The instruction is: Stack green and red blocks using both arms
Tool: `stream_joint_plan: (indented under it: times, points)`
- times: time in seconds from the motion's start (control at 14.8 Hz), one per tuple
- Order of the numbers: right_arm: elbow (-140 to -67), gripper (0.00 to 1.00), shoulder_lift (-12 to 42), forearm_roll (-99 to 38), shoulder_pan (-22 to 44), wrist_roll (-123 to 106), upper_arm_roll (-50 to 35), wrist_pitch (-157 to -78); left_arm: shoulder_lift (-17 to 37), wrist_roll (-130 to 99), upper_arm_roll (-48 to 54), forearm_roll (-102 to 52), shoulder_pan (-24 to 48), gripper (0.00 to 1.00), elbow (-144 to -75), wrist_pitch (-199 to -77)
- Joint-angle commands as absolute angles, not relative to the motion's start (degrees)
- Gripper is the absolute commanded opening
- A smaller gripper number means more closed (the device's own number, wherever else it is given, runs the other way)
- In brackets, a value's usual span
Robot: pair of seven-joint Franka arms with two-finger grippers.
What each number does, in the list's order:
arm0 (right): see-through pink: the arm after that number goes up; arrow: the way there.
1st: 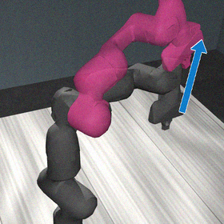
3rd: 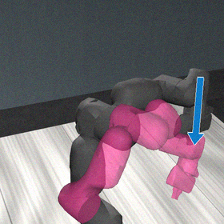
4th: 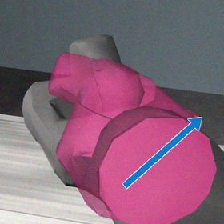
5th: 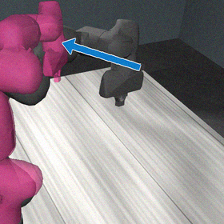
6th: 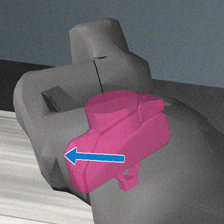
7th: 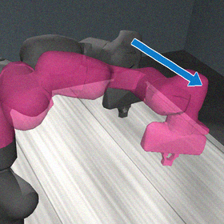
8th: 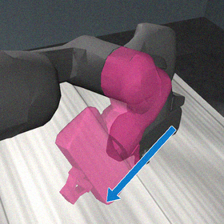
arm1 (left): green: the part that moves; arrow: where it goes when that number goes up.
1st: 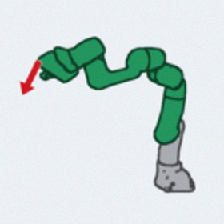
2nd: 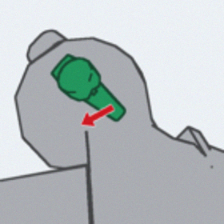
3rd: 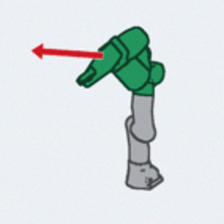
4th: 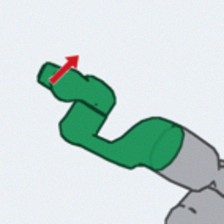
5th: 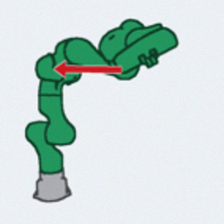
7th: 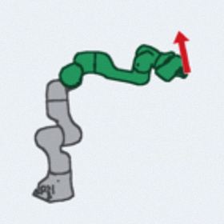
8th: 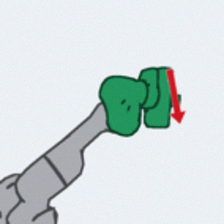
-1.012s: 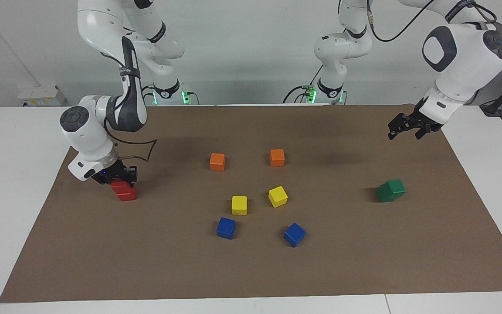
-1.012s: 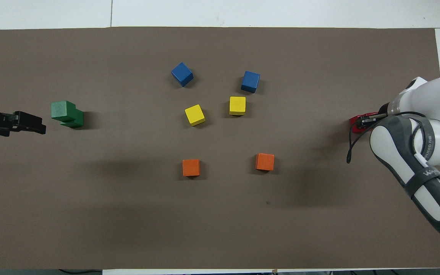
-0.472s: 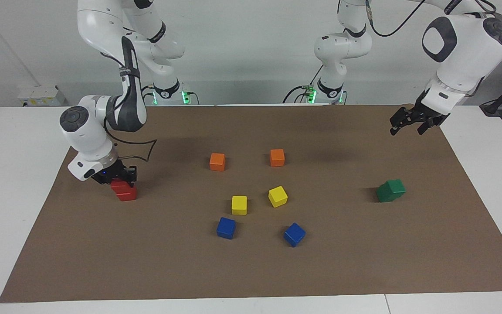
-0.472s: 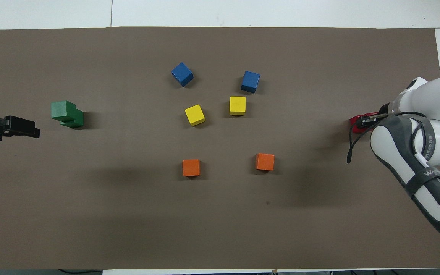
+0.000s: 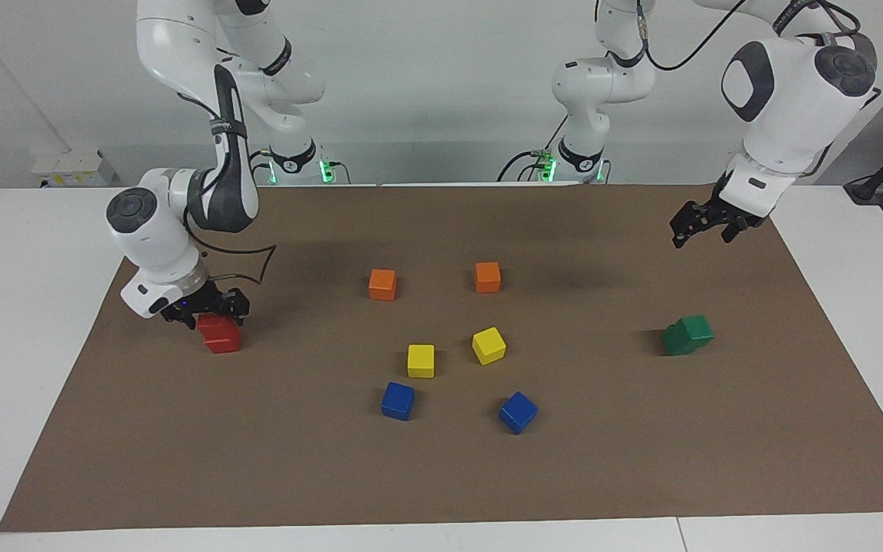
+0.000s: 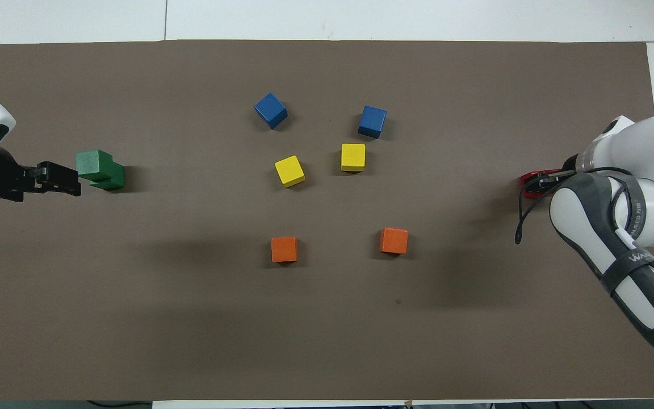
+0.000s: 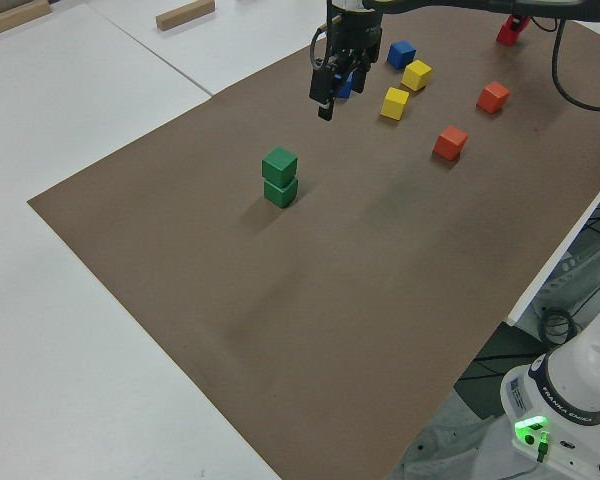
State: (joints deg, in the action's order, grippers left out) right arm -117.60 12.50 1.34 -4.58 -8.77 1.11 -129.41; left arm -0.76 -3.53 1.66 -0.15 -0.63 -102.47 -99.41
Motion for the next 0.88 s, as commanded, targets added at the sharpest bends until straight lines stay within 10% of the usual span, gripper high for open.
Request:
stream_joint_plan:
  times: [0.0,0.81]
  points:
    - [-119.09,1.0,11.51,1.67,-5.1,-10.2,0.79,-130.87,-0.18,-4.75,1.41,0.88,-0.35,1.0,-101.43,-98.44]
    - [-118.83,1.0,11.6,1.76,-5.62,-10.55,0.79,-130.87,-0.97,-4.13,1.49,0.88,-0.97,1.0,-101.08,-98.7]
